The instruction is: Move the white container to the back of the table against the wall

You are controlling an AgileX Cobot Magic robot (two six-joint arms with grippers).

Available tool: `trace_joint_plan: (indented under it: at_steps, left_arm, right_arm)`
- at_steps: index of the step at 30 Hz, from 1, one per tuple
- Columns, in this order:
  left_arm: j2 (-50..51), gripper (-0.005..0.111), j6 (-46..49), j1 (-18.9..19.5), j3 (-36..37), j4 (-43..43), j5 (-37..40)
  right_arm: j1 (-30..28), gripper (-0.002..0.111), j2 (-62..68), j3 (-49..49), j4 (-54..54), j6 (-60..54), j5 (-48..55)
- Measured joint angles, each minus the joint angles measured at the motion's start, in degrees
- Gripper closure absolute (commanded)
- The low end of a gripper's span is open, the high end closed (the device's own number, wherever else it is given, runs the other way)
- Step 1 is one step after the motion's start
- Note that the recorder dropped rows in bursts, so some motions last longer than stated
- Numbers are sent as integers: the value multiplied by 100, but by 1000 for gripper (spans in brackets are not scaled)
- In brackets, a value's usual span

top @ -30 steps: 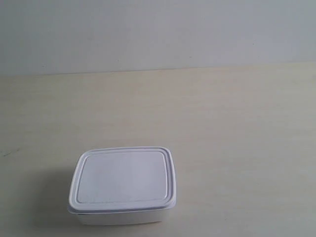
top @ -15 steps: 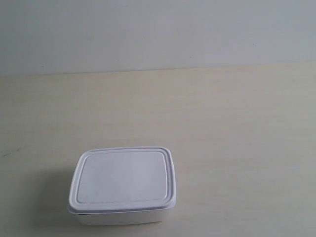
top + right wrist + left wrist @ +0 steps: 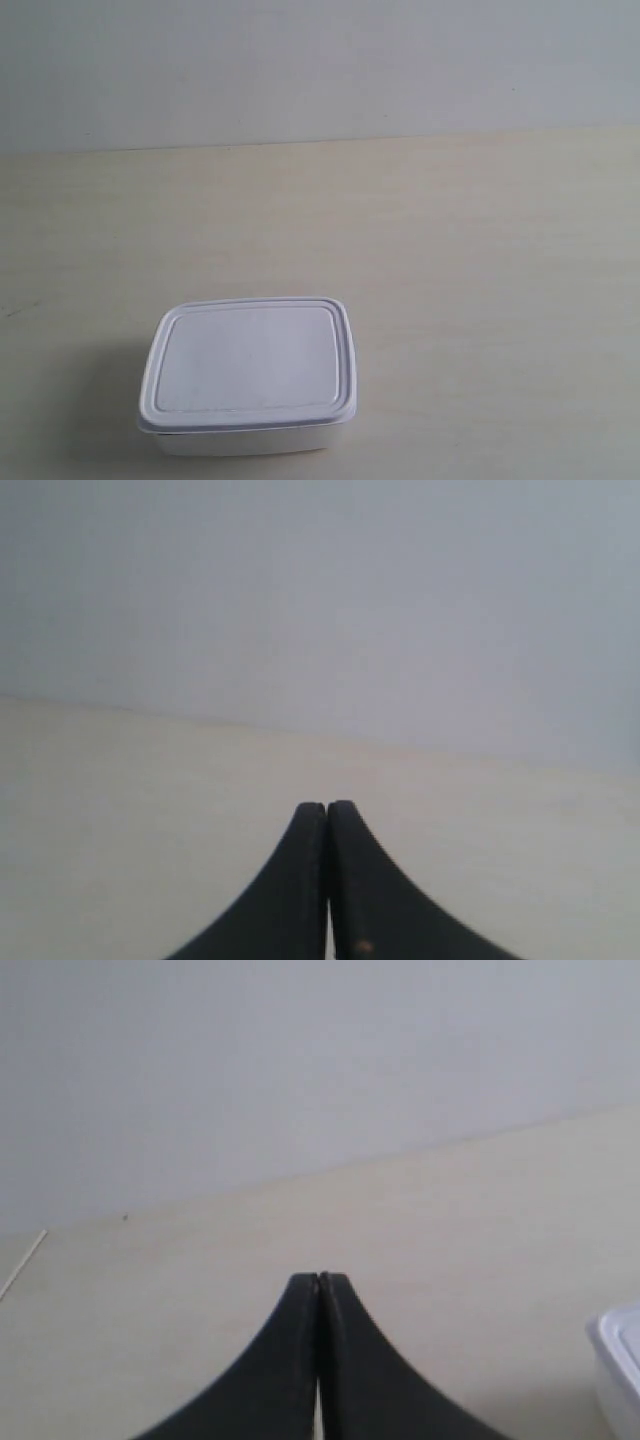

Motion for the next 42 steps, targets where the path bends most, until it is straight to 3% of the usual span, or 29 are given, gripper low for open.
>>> trace_joint_plan:
  at_steps: [8,12,15,20,29,34,42]
  left_arm:
    - [568,107,0,0,-906,-234,-48]
    - [1005,107,0,0,-1230,-767,-71]
    - [1403,107,0,0,-1462,-1041,-71]
    - [2121,107,0,0,-1754,-1134,-82]
    - [3171,107,0,0,-2184,-1327,-92]
    - [3601,107,0,0,-2234,-1327,-80]
    - [3707,107,0,0,-2234,-1327,-21]
  right_arm:
    - [0,108,0,0,620,1302,-2306]
    - [0,108,0,0,700,2099,-2911]
    - [0,108,0,-291,698,2727,-1922]
    - [0,108,70,-1161,721,3462,693]
    - [640,108,825,-2760,1096,1868,2364]
    - [963,108,1452,-3473,1400,1657,3208]
    - [1055,108,2244,-3836,2461,1201,3901]
